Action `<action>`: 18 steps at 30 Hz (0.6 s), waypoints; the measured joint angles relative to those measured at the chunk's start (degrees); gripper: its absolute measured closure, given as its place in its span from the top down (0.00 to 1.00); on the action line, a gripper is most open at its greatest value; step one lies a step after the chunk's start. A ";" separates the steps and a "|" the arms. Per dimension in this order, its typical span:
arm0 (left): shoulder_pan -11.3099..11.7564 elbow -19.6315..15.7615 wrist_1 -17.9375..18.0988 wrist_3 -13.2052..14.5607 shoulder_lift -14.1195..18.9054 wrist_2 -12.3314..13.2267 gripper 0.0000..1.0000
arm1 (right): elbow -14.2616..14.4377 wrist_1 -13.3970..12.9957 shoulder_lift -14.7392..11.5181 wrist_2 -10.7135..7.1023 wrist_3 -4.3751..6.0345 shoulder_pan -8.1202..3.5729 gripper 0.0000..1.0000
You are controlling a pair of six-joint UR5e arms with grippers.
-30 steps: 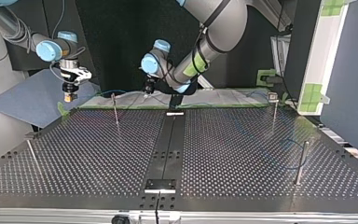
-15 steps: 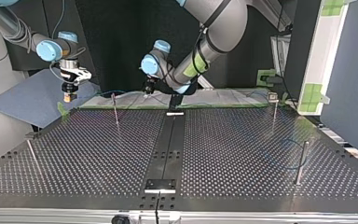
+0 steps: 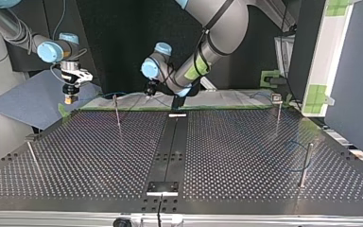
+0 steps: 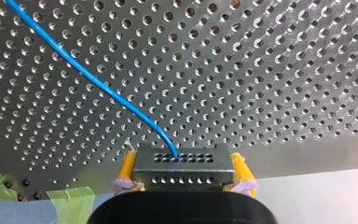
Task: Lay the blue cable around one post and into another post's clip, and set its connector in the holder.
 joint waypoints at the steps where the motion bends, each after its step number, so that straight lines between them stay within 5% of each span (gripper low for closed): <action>1: 0.01 0.20 -0.11 -0.05 -0.02 0.00 0.00 | -0.04 -0.02 0.02 0.00 0.00 0.00 0.25; 18: 0.34 0.96 -0.38 -0.23 -0.06 -0.07 0.00 | -0.38 -0.47 0.20 0.00 0.10 -0.20 0.25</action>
